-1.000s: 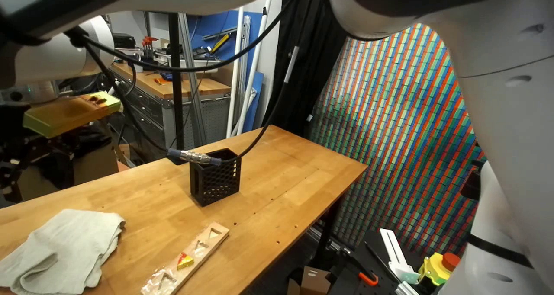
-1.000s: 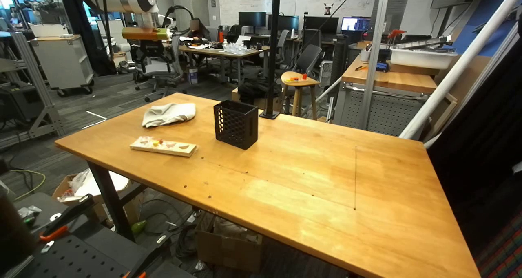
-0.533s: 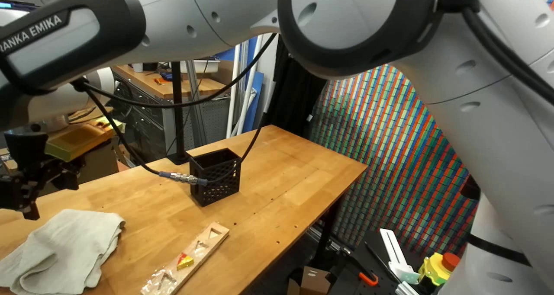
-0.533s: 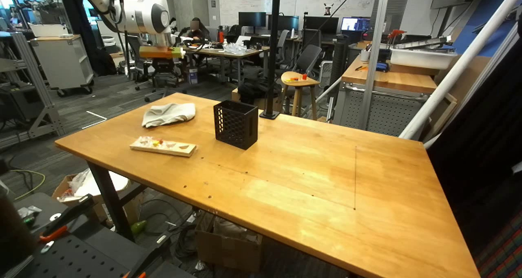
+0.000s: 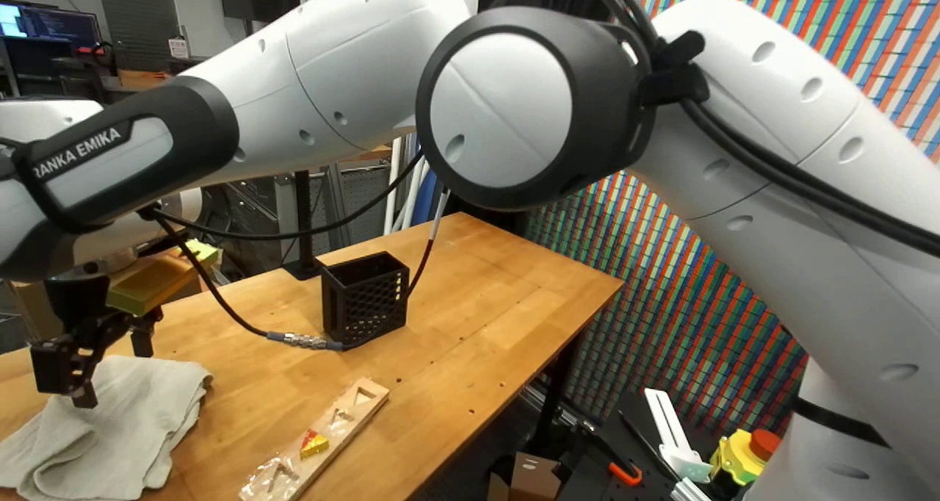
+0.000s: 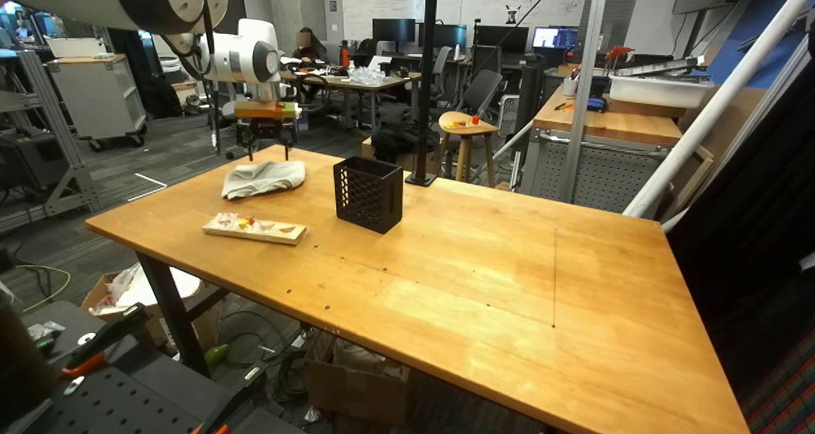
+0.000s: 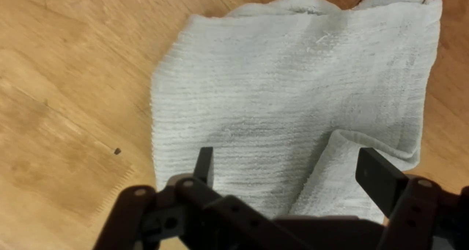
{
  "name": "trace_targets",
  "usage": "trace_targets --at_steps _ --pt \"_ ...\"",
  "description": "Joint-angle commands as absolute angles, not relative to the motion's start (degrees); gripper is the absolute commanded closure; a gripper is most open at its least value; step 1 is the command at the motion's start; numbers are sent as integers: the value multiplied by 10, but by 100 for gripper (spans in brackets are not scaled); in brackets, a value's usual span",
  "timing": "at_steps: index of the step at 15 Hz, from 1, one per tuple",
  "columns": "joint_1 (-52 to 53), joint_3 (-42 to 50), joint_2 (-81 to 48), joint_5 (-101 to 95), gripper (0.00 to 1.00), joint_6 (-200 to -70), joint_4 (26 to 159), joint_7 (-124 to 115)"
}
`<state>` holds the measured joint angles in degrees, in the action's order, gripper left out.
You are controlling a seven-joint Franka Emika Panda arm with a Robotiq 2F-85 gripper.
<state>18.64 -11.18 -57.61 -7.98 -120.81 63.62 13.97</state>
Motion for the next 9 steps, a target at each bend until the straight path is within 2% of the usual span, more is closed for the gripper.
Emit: trace_targets --at_steps 1,7,8,9 --pt "188 -117 -632 -63 0 -1194 570 154" --pt "184 -128 -692 -36 0 -1204 537 153" --pt "180 -133 -691 -33 25 -1209 541 151" --pt "180 -134 -692 -30 27 -1211 540 150"
